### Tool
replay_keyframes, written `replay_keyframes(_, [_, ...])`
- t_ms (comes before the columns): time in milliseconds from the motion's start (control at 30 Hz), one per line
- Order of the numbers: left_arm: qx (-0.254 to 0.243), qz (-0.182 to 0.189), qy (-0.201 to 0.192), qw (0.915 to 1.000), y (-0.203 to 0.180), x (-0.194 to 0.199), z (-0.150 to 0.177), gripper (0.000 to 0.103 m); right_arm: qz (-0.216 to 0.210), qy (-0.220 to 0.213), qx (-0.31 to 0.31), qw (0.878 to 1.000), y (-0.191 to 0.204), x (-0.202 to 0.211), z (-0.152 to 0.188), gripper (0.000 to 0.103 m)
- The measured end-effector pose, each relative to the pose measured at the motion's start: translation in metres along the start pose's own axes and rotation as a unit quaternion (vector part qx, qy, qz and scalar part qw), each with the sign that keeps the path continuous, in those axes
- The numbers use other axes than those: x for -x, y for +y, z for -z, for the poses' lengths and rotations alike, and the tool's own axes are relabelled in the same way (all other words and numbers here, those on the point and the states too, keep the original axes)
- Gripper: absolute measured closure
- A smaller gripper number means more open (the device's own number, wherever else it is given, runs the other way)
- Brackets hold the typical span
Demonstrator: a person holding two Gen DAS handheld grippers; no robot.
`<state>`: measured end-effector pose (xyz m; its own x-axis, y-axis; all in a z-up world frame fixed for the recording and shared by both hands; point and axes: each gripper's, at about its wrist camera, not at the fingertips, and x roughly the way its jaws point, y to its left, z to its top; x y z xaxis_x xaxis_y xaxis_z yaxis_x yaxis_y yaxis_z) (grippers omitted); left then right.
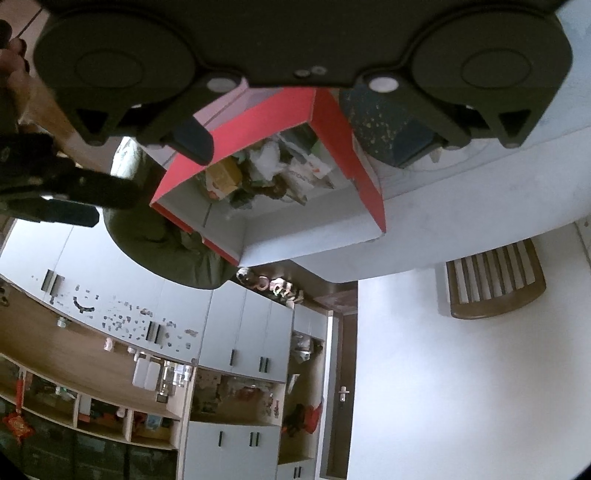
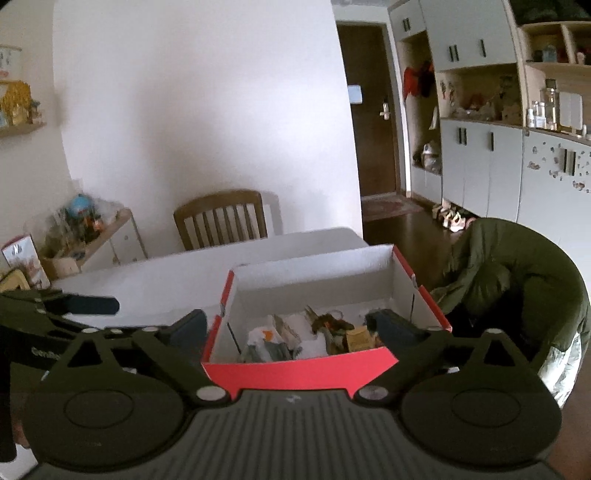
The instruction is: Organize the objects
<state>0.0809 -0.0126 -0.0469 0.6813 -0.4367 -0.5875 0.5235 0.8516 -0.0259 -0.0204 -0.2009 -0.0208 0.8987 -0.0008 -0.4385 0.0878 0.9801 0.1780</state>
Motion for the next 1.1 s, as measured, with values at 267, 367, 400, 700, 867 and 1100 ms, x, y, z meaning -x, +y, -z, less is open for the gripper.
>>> replay_keyframes(267, [0.002, 0.004, -0.006, 1.0, 0.005, 0.011, 0.006, 0.0, 0.029, -0.038, 0.006, 0.999, 0.015, 0.017, 0.007, 0.0])
replay_keyframes(367, [0.0, 0.002, -0.014, 0.9999, 0.007, 0.017, 0.007, 0.0, 0.053, -0.05, 0.004, 0.997, 0.021, 0.02, 0.014, 0.0])
replay_keyframes(400, [-0.001, 0.0, -0.017, 0.9999, 0.007, 0.019, 0.008, 0.0, 0.057, -0.053, -0.003, 0.997, 0.022, 0.02, 0.016, 0.0])
replay_keyframes(700, [0.004, -0.006, -0.019, 0.9998, 0.017, 0.023, 0.01, 0.0, 0.063, -0.015, -0.011, 0.998, 0.027, 0.018, 0.028, 0.0])
replay_keyframes(867, [0.006, -0.003, -0.018, 0.9998, 0.019, 0.022, 0.011, 0.0, 0.063, -0.007, -0.009, 0.998, 0.036, 0.016, 0.035, 0.0])
replay_keyframes(1100, [0.007, -0.003, -0.017, 0.9998, 0.022, 0.021, 0.015, 0.0, 0.071, 0.0, -0.003, 0.997, 0.041, 0.011, 0.037, 0.0])
